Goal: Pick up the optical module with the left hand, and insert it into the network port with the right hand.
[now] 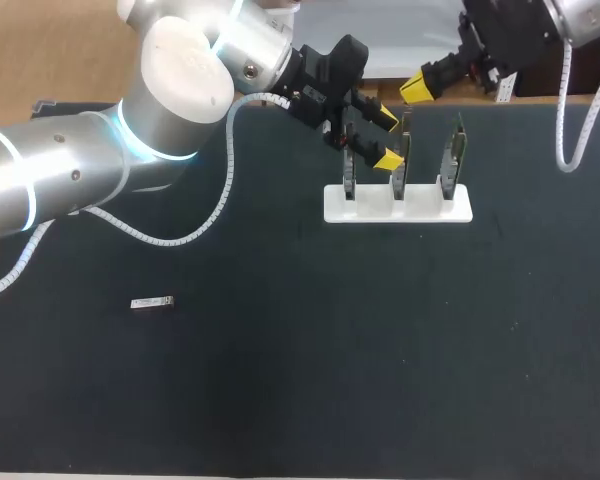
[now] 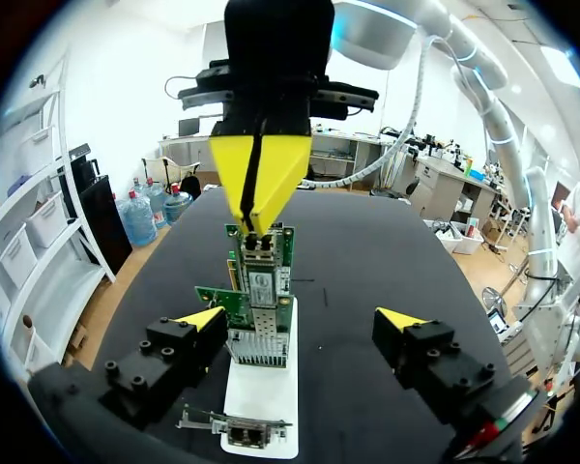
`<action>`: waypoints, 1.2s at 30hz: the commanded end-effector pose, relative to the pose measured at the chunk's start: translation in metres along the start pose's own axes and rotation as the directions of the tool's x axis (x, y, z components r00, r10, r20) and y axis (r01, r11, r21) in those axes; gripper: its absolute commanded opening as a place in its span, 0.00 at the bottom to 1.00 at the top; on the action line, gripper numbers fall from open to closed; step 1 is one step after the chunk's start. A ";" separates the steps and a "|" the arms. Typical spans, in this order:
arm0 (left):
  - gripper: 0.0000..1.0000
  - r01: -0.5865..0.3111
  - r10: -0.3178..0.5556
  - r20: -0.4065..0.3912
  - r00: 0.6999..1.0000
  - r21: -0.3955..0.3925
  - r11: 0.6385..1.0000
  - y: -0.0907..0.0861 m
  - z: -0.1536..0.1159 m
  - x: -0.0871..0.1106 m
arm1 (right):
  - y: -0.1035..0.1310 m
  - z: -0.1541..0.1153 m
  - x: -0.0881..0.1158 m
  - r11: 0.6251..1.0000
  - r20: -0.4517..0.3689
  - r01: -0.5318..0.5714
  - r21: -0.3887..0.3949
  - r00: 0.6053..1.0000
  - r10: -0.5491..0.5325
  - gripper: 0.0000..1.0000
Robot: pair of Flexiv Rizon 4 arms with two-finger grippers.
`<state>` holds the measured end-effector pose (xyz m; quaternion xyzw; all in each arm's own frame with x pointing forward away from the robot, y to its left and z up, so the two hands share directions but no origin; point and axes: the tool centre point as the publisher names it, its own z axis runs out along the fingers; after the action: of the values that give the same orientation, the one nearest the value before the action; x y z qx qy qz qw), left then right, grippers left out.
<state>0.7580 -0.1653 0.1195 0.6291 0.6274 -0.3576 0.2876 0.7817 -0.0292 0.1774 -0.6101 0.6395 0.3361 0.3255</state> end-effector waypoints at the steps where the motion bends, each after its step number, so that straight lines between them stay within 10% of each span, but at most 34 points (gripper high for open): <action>1: 1.00 0.001 -0.001 -0.005 1.000 0.005 1.000 0.002 0.000 -0.001 | -0.003 0.003 0.002 1.000 0.000 -0.008 -0.006 1.000 0.008 0.00; 36: 1.00 0.001 -0.001 -0.005 1.000 0.005 1.000 0.002 0.000 -0.001 | -0.002 0.021 0.029 0.995 -0.023 -0.086 -0.043 0.996 0.085 0.00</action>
<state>0.7580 -0.1653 0.1195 0.6291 0.6274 -0.3576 0.2876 0.7808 -0.0279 0.1449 -0.5928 0.6616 0.3556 0.2906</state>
